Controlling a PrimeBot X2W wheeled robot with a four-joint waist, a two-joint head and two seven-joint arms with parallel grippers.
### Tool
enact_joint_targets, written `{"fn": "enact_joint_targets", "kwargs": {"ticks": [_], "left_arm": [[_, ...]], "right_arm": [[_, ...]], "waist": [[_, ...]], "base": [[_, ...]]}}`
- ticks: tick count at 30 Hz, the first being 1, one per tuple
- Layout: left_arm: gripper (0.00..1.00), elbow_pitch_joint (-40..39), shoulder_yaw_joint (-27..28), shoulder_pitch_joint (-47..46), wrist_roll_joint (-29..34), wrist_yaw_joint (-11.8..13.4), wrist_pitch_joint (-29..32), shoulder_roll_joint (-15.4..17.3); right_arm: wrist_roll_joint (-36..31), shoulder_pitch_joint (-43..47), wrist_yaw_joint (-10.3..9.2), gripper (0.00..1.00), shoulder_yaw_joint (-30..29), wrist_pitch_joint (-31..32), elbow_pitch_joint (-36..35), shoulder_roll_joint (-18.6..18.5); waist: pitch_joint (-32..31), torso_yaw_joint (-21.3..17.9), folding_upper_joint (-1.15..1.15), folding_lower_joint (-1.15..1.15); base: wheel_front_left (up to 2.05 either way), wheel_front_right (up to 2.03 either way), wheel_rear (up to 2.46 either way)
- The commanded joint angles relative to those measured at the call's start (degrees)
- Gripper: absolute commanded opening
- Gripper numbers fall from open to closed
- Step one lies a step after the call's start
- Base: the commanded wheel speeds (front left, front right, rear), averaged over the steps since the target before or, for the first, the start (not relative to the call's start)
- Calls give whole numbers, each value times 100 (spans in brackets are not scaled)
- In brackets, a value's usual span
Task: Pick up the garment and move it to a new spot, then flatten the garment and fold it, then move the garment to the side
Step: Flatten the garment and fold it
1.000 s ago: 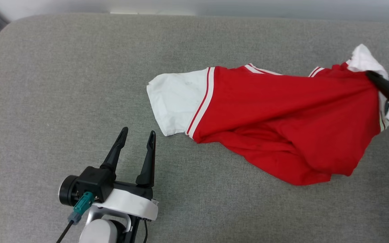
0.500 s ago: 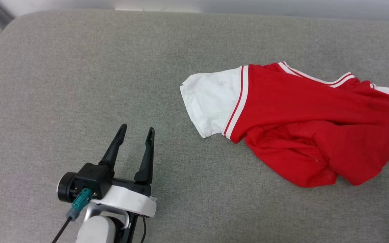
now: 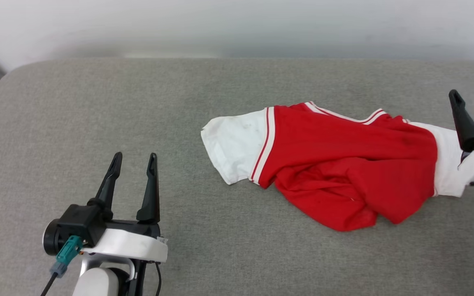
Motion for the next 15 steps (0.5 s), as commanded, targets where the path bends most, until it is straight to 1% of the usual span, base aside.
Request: {"fn": "enact_joint_targets", "kwargs": {"ticks": [1, 4, 8, 10, 11, 14, 15], "left_arm": [[100, -4, 45, 98, -22, -13, -15, -4], [100, 39, 82, 159, -100, -32, -15, -6], [100, 196, 17, 238, -271, -70, -15, 16], [100, 280, -10, 275, -368, -82, -15, 63], [100, 435, -69, 315, -461, -94, 78, 148], [100, 485, -115, 253, -535, -101, 217, 217], [100, 495, -164, 118, -553, -101, 354, 345]], "right_arm": [[77, 249, -2, 100, 84, -284, -224, 41], [77, 694, -2, 100, 224, -866, -651, 147], [-9, 1284, -2, 100, 287, -1554, -1048, 388], [-55, 1548, -2, 100, 235, -1824, -1192, 571], [-126, 1819, -2, 100, 212, -2072, -1376, 799], [-177, 1944, -2, 100, 245, -2160, -1468, 889], [-248, 2017, -2, 100, 268, -2196, -1557, 958]], "waist": [[-152, -162, 0, 0], [-242, -253, 0, 0], [-324, -347, 0, 0], [-346, -400, 0, 0], [-330, -499, 0, 0], [-278, -579, 0, 0], [-201, -662, 0, 0]], "base": [[0, 0, 0], [0, 0, 0], [0, 0, 0], [0, 0, 0], [0, 0, 0], [0, 0, 0], [0, 0, 0]]}}
